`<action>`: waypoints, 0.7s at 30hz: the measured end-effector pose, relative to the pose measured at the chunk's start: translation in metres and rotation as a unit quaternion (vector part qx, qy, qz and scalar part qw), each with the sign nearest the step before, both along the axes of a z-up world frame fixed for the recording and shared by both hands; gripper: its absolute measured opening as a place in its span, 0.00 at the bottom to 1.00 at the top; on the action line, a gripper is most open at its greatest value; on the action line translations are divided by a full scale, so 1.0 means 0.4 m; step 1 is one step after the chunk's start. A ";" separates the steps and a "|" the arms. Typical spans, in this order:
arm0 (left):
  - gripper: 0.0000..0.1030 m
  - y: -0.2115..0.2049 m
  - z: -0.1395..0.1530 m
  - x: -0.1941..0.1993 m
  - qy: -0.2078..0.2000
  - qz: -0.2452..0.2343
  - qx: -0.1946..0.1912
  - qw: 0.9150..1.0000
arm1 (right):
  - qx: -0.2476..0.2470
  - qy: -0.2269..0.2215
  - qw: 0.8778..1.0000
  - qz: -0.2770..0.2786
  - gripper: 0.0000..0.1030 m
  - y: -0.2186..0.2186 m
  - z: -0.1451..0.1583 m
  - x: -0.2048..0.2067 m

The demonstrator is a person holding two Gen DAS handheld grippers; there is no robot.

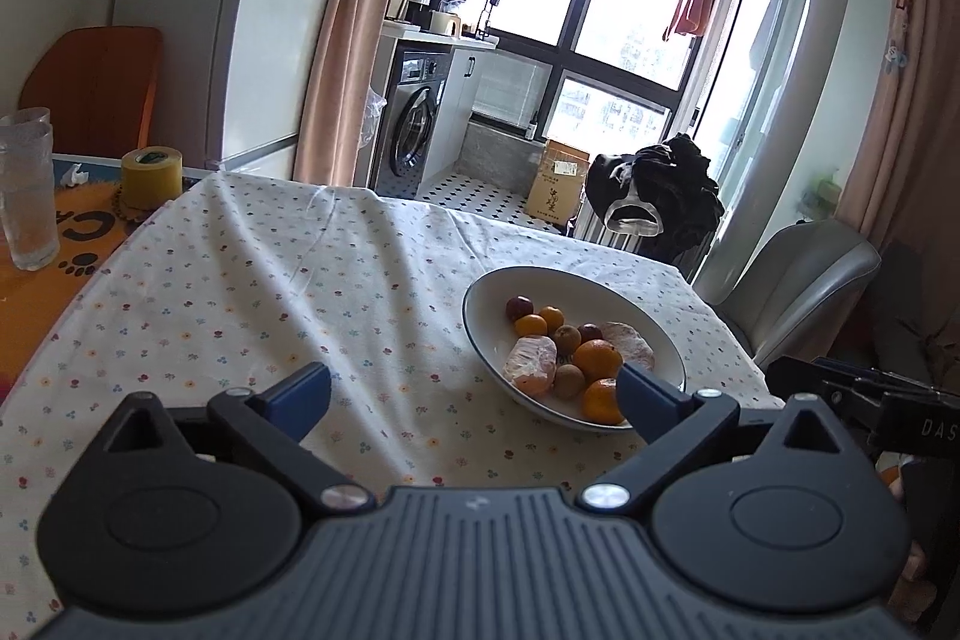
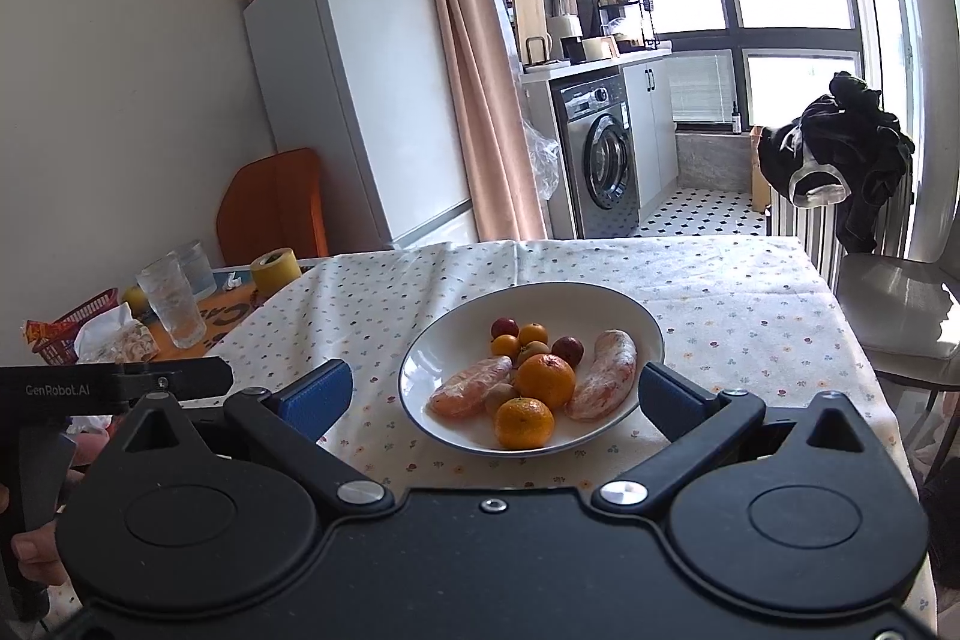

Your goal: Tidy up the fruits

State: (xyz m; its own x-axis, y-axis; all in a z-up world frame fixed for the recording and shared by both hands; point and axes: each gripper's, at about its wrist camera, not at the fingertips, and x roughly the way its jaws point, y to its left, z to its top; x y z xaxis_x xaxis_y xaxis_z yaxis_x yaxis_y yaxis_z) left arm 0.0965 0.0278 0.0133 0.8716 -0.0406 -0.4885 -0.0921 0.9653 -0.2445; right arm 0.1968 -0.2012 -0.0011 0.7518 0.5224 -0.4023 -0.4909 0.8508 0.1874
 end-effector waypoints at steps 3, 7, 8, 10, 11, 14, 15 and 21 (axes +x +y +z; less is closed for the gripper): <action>1.00 0.001 0.010 -0.019 -0.003 0.001 0.004 1.000 | -0.003 -0.005 1.000 0.005 1.00 -0.003 0.011 -0.016; 1.00 -0.002 0.027 -0.048 -0.012 0.002 0.018 1.000 | -0.008 -0.013 1.000 -0.002 1.00 -0.017 0.024 -0.042; 1.00 -0.003 0.032 -0.054 -0.013 0.004 0.021 1.000 | -0.013 -0.016 1.000 -0.003 1.00 -0.018 0.025 -0.049; 1.00 -0.002 0.037 -0.065 -0.014 0.004 0.023 1.000 | -0.026 -0.017 0.999 -0.014 1.00 -0.020 0.025 -0.061; 1.00 -0.002 0.038 -0.072 -0.014 0.005 0.024 1.000 | -0.029 -0.017 0.999 -0.016 1.00 -0.023 0.026 -0.067; 1.00 -0.004 0.042 -0.090 -0.014 0.011 0.030 0.999 | -0.024 -0.019 0.999 -0.018 1.00 -0.033 0.036 -0.085; 1.00 -0.005 0.043 -0.097 -0.014 0.012 0.034 0.999 | -0.022 -0.021 0.999 -0.019 1.00 -0.036 0.040 -0.091; 1.00 0.004 0.047 -0.139 -0.016 0.017 0.035 0.999 | -0.021 -0.027 0.999 -0.034 1.00 -0.043 0.053 -0.123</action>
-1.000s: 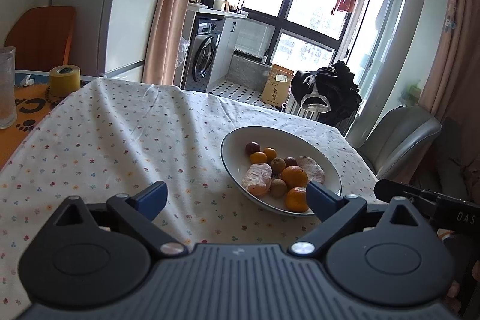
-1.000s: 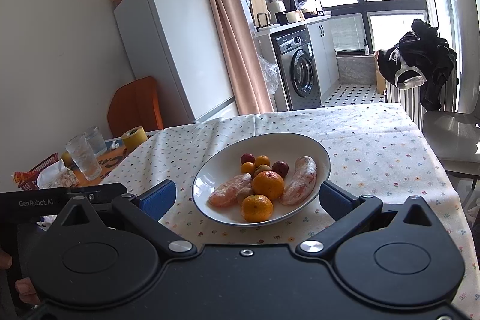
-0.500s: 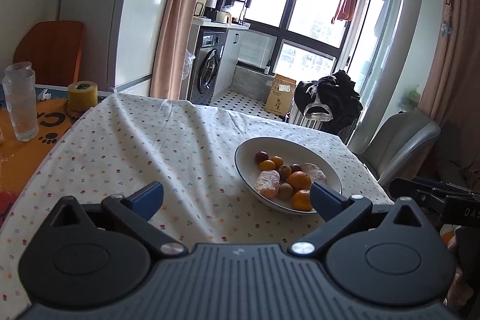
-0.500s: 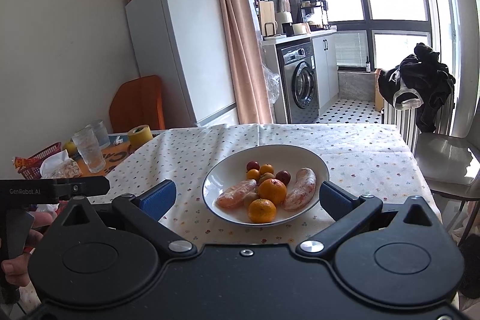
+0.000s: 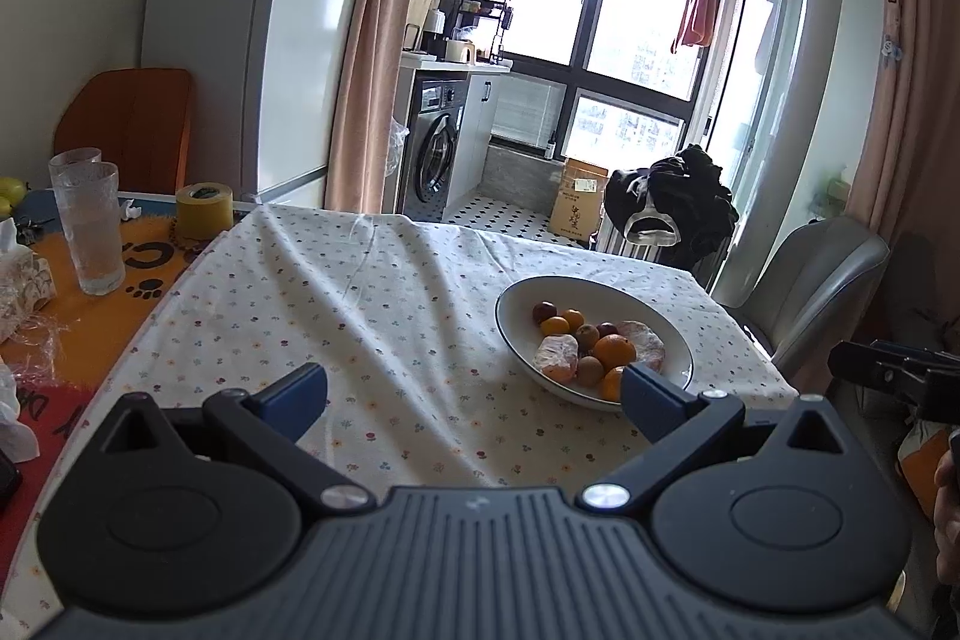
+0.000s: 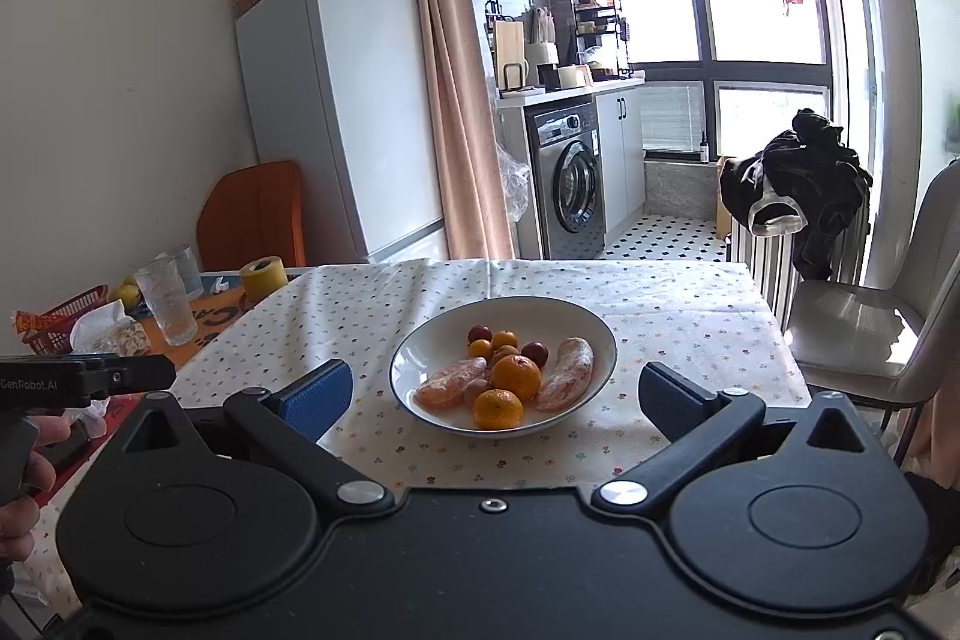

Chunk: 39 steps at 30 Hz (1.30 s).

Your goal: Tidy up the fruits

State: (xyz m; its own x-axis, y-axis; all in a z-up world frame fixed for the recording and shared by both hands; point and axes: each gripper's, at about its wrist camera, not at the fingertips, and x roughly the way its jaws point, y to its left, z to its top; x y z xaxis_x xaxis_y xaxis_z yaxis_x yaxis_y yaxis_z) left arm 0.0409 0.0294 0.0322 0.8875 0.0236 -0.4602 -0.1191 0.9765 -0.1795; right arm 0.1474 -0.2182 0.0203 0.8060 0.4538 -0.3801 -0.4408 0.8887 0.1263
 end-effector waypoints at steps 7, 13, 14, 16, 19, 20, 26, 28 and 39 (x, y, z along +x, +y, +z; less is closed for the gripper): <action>1.00 -0.004 -0.006 -0.042 0.004 -0.005 0.010 1.000 | -0.002 -0.007 1.000 -0.002 1.00 -0.008 0.015 -0.033; 1.00 0.002 -0.003 -0.080 -0.002 -0.004 0.010 1.000 | -0.022 -0.014 1.000 -0.001 1.00 0.000 0.016 -0.066; 1.00 0.001 -0.003 -0.085 -0.003 -0.006 0.011 1.000 | -0.024 -0.015 1.000 -0.001 1.00 -0.001 0.014 -0.072; 1.00 0.002 -0.003 -0.100 -0.005 -0.009 0.012 1.000 | -0.024 -0.019 1.000 -0.003 1.00 -0.007 0.012 -0.082; 1.00 0.006 -0.002 -0.119 -0.006 -0.008 0.013 1.000 | -0.023 -0.016 1.000 -0.004 1.00 -0.020 0.009 -0.094; 1.00 0.007 -0.001 -0.123 -0.008 -0.007 0.013 1.000 | -0.026 -0.017 1.000 -0.003 1.00 -0.024 0.007 -0.101; 1.00 -0.011 0.002 -0.134 -0.008 -0.009 0.023 1.000 | -0.023 -0.014 1.000 -0.006 1.00 -0.053 -0.001 -0.124; 1.00 -0.014 0.002 -0.134 -0.008 -0.014 0.025 1.000 | -0.022 -0.016 1.000 -0.007 1.00 -0.061 0.000 -0.128; 1.00 -0.027 0.009 -0.148 -0.017 -0.022 0.027 0.999 | -0.013 -0.026 1.000 0.003 1.00 -0.059 0.011 -0.135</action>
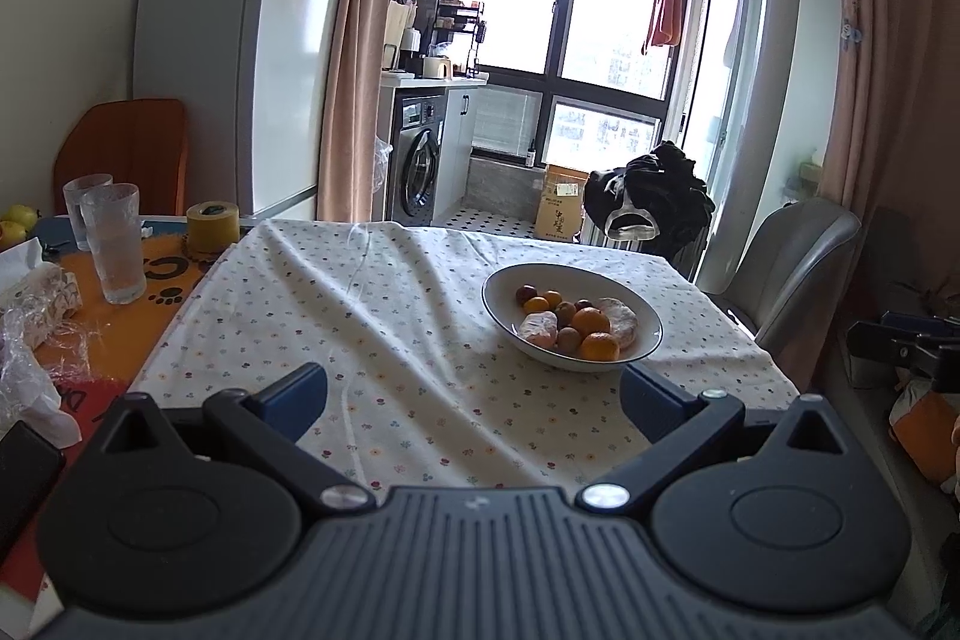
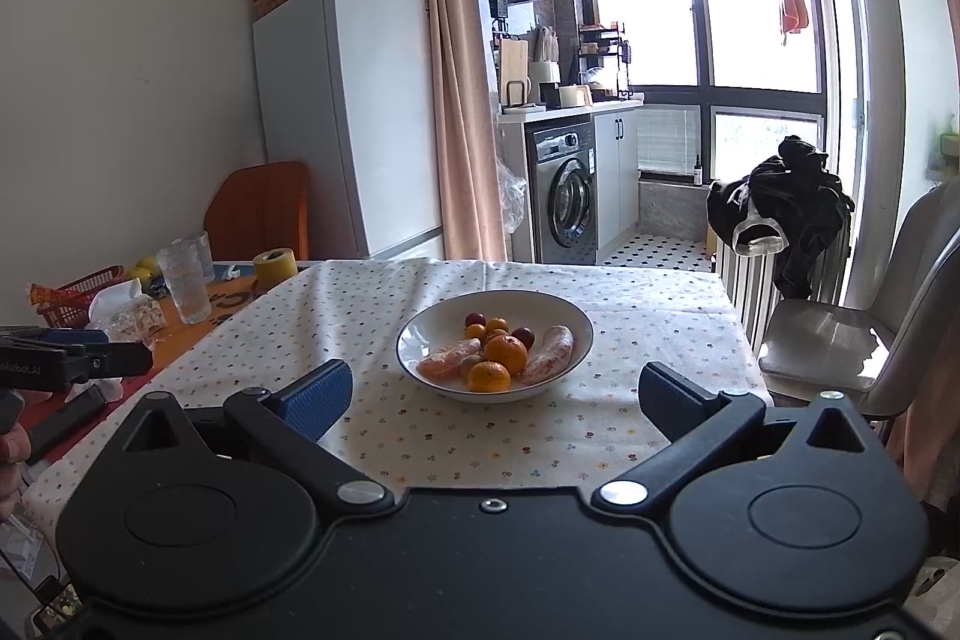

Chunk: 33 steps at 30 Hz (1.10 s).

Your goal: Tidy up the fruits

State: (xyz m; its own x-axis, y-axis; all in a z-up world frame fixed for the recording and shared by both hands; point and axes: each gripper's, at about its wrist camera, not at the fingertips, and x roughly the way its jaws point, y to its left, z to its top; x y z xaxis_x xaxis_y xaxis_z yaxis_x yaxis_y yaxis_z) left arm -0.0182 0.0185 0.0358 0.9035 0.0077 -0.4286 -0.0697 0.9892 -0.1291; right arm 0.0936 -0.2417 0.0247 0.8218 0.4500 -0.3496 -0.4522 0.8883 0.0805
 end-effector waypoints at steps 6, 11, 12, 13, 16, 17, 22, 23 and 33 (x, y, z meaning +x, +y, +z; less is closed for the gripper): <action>1.00 -0.004 -0.004 0.002 0.002 -0.002 0.001 1.000 | 0.001 -0.001 1.000 0.002 1.00 0.001 -0.002 -0.001; 1.00 -0.004 -0.006 0.004 0.003 0.003 -0.002 1.000 | 0.001 0.002 1.000 -0.001 1.00 -0.001 -0.005 0.001; 1.00 -0.005 -0.007 0.004 0.003 0.003 -0.001 1.000 | 0.001 0.002 1.000 -0.001 1.00 -0.001 -0.005 0.001; 1.00 -0.007 -0.006 0.004 0.003 0.004 0.000 1.000 | 0.002 0.002 1.000 -0.002 1.00 -0.002 -0.004 0.000; 1.00 -0.011 -0.005 0.000 0.001 0.002 0.003 1.000 | 0.000 0.003 1.000 -0.001 1.00 0.000 -0.005 0.000; 1.00 -0.010 -0.005 -0.001 0.000 0.001 0.004 1.000 | 0.000 0.003 1.000 -0.001 1.00 0.001 -0.005 -0.001; 1.00 -0.004 -0.005 -0.001 0.000 0.005 0.002 1.000 | 0.000 0.012 1.000 0.004 1.00 0.009 -0.012 0.005; 1.00 -0.003 -0.005 -0.001 0.000 0.006 0.002 1.000 | -0.001 0.012 1.000 0.005 1.00 0.011 -0.012 0.005; 1.00 -0.002 -0.005 -0.002 0.001 0.008 0.004 1.000 | -0.003 0.012 1.000 0.009 1.00 0.020 -0.011 0.003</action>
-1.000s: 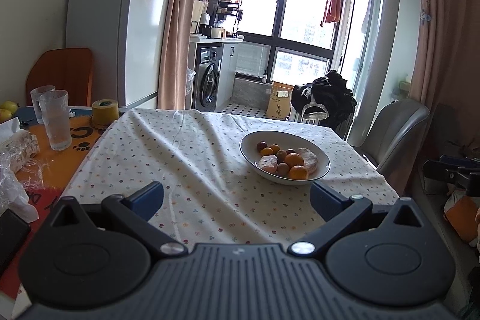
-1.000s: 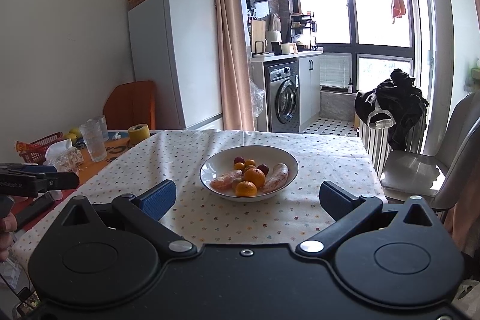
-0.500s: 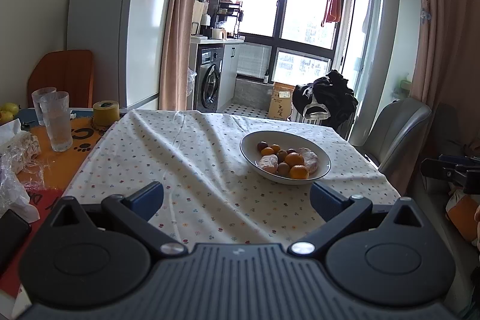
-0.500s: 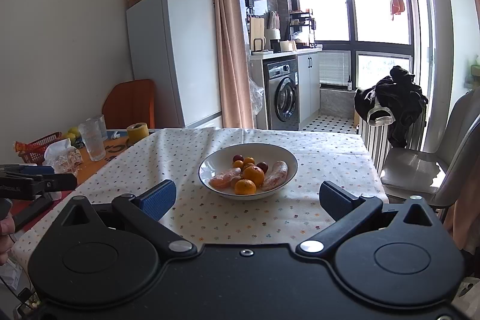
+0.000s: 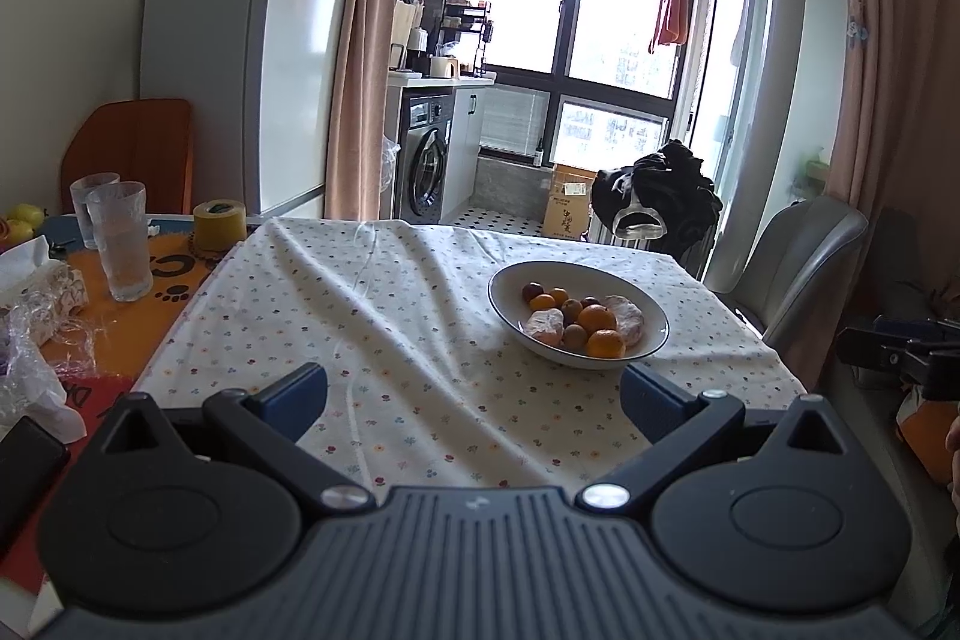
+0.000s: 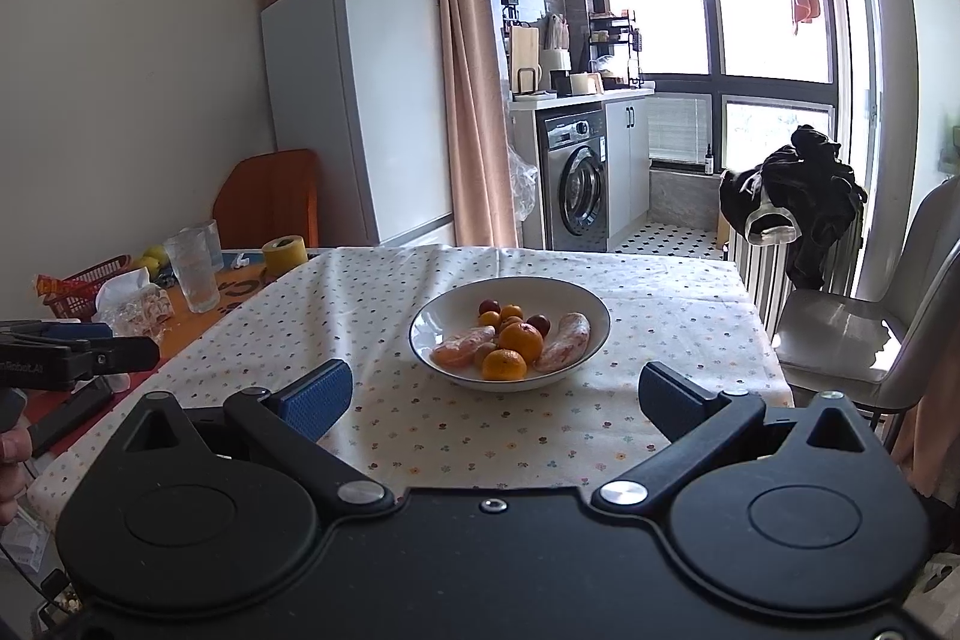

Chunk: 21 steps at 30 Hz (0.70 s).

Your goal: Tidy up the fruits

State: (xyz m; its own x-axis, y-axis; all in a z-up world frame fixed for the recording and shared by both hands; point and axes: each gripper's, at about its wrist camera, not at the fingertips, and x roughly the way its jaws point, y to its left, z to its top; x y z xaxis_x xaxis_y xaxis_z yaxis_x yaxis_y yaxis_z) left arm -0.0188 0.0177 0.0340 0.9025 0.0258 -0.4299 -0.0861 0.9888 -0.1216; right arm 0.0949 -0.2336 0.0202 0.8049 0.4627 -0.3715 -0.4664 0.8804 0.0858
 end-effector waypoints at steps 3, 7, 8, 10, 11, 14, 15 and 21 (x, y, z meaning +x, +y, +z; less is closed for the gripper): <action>1.00 0.002 -0.001 -0.002 0.000 0.001 0.000 1.000 | 0.000 0.001 1.000 -0.002 1.00 -0.001 0.000 0.000; 1.00 0.002 -0.001 -0.002 0.000 0.001 0.000 1.000 | 0.000 0.002 1.000 -0.005 1.00 -0.005 -0.002 0.003; 1.00 0.002 -0.001 -0.003 0.000 0.001 0.001 1.000 | 0.001 0.002 1.000 -0.005 1.00 -0.005 -0.001 0.003; 1.00 0.001 -0.001 -0.003 0.001 0.001 0.001 1.000 | 0.000 0.002 1.000 -0.005 1.00 -0.005 -0.002 0.003; 1.00 0.001 -0.001 -0.003 0.001 0.001 0.001 1.000 | 0.001 0.002 1.000 -0.005 1.00 -0.005 -0.003 0.003; 1.00 0.000 -0.001 -0.002 0.003 0.002 0.002 1.000 | 0.000 0.001 1.000 -0.003 1.00 -0.005 -0.002 0.003; 1.00 0.000 -0.001 -0.001 0.003 0.001 0.001 1.000 | -0.001 0.001 1.000 -0.003 1.00 -0.005 -0.002 0.003; 1.00 0.000 -0.001 -0.002 0.003 0.002 0.002 1.000 | -0.001 0.001 1.000 -0.004 1.00 -0.003 -0.002 0.003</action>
State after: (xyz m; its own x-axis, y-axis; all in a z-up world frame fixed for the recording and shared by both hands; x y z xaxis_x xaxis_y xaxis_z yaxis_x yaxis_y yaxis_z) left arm -0.0197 0.0176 0.0336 0.8998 0.0307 -0.4353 -0.0907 0.9889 -0.1177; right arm 0.0961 -0.2349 0.0193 0.8077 0.4553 -0.3745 -0.4594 0.8842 0.0842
